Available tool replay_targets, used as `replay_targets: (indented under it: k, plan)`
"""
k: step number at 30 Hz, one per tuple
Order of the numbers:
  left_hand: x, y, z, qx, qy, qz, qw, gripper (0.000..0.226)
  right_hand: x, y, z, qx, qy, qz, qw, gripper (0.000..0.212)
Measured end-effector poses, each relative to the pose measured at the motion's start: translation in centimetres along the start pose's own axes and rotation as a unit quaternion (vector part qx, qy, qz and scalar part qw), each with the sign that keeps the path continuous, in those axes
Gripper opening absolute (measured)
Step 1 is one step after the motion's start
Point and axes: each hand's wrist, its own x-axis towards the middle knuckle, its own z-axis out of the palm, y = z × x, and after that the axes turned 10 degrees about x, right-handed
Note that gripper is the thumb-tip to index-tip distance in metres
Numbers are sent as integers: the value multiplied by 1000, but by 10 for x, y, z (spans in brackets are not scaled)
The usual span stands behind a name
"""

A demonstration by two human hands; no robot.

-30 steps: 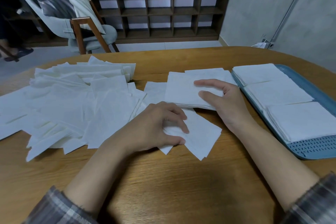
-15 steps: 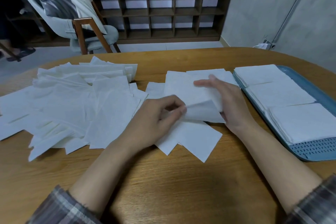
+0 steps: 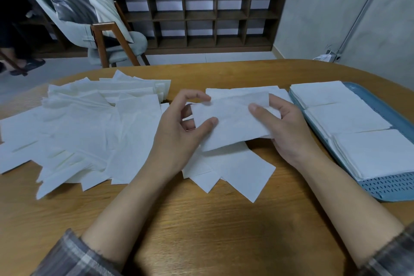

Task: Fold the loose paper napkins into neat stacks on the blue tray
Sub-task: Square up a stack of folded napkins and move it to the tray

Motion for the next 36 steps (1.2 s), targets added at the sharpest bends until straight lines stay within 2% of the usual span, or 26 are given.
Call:
replay_targets:
  k: [2,6,10,19,25,27,29,31,33,36]
  plan:
    - [2,-4,-1,23,16,3,1000,13,1,2,1,13,-24,16,999,23]
    - [4,-10,-1,50,21,-17,998,16,0,4,6,11,-62,45,997,40]
    - [5,-9,-1,49,21,-22,998,16,1,1,6,26,-57,48,997,54]
    - [3,-9,0,49,8,-27,998,14,1,2,5,22,-75,51,996,64]
    - [2,-7,0,65,-9,-32,997,12,0,1,7,-21,-72,34,997,70]
    - [2,-9,2,85,14,-24,996,17,1,1,7,-24,-65,21,997,69]
    - [5,-13,2,130,50,-25,990,33,0,1,6,9,-56,14,998,72]
    - [6,-10,0,82,36,-67,994,48,-1,-2,4,84,-54,24,995,74]
    - [4,-3,0,-13,-9,-102,995,50,-1,-3,4,121,-59,37,990,75]
    - [0,1,2,-50,-45,-84,994,54,1,3,4,38,-60,37,997,71]
